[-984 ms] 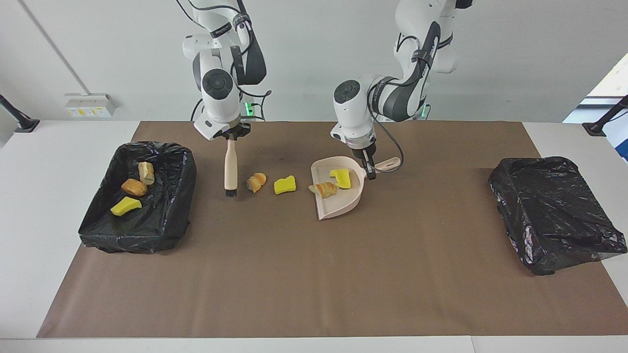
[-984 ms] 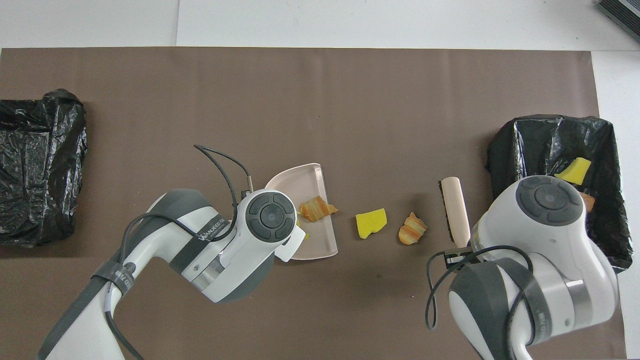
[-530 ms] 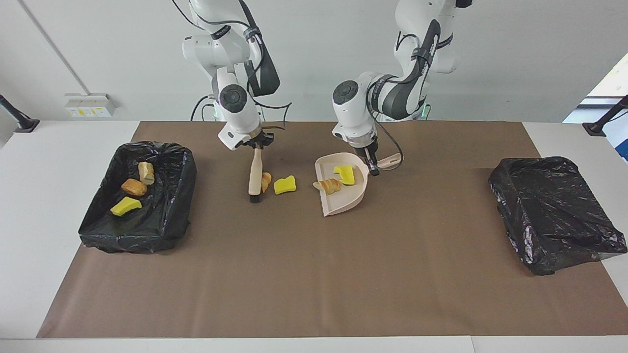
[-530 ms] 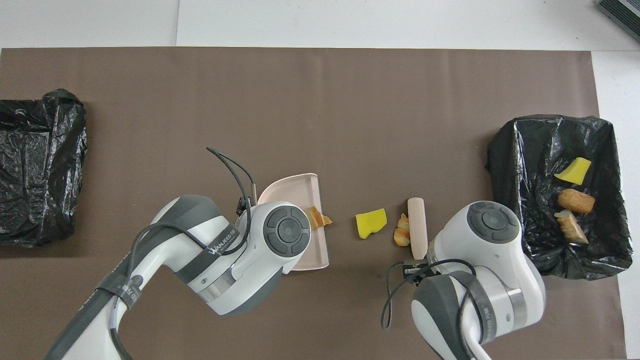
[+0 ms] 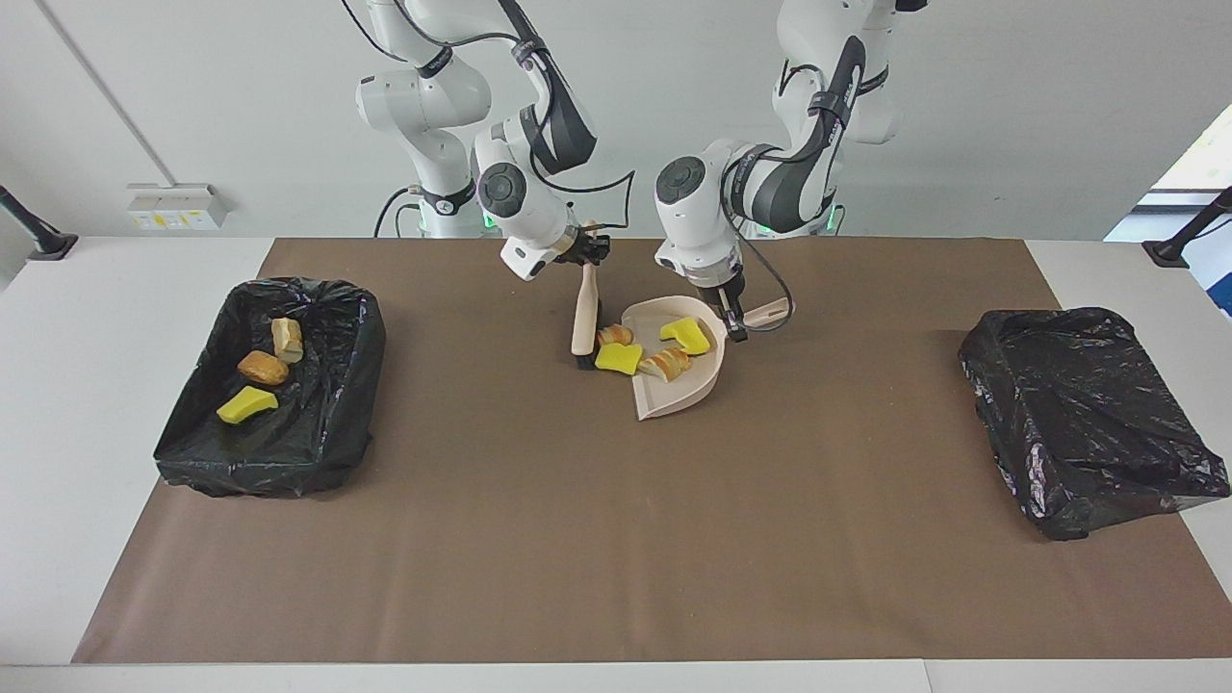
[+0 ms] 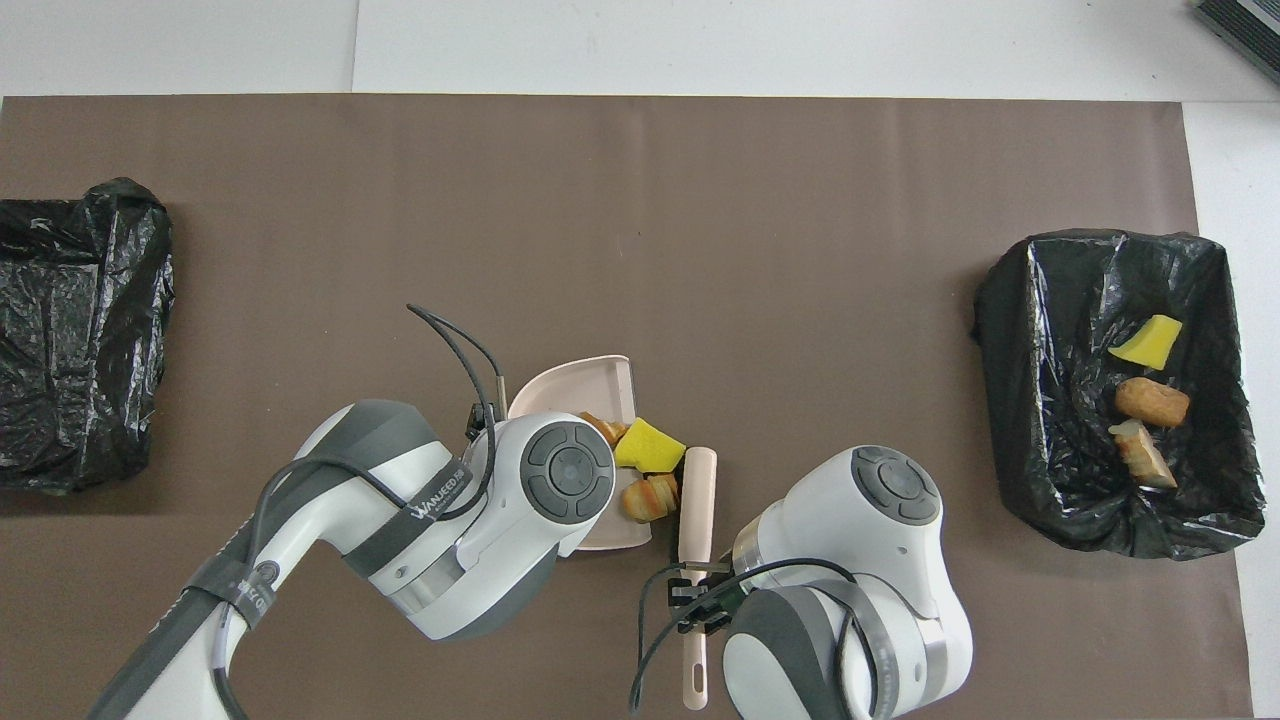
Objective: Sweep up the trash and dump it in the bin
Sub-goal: 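Sweep the remaining scraps into the dustpan with the brush in the right gripper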
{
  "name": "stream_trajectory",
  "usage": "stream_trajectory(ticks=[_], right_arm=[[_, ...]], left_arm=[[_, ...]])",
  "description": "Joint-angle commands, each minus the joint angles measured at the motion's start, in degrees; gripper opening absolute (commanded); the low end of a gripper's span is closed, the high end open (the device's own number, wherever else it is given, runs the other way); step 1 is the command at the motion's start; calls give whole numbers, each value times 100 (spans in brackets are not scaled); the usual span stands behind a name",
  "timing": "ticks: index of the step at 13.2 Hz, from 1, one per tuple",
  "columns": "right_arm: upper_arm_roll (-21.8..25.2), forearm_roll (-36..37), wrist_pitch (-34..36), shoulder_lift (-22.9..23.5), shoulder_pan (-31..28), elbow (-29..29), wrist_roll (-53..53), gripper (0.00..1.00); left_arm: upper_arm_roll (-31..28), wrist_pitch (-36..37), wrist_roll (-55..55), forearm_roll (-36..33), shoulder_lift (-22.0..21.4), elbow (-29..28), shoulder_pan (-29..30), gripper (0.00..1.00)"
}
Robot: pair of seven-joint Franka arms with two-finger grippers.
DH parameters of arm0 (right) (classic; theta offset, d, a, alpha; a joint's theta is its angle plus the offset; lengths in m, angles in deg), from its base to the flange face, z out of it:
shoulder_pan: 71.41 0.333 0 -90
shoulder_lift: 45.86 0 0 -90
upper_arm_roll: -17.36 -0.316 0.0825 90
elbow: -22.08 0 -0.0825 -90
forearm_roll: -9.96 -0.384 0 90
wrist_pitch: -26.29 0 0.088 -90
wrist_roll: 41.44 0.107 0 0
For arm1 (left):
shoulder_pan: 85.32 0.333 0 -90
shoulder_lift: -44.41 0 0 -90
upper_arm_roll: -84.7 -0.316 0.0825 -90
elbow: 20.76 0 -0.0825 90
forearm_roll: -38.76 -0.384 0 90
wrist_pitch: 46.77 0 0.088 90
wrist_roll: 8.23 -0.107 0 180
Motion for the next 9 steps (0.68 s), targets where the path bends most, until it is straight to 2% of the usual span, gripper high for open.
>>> stream_trajectory(ticks=[1, 3, 5, 7, 9], right_arm=[[7, -1143, -243, -125, 146, 24, -393, 0], [7, -1743, -595, -91, 260, -2, -639, 0], [24, -2018, -518, -73, 208, -142, -894, 0], [86, -1774, -204, -352, 59, -231, -878, 0], [95, -1055, 376, -582, -317, -353, -729, 0]], left_arm=[[-28, -242, -27, -110, -192, -296, 16, 0], [-28, -549, -71, -101, -174, -357, 95, 0], [-28, -814, -80, -92, -174, -445, 174, 0], [-28, -832, -386, -75, -157, -445, 288, 0], [-28, -832, -668, -48, -148, -445, 350, 0]])
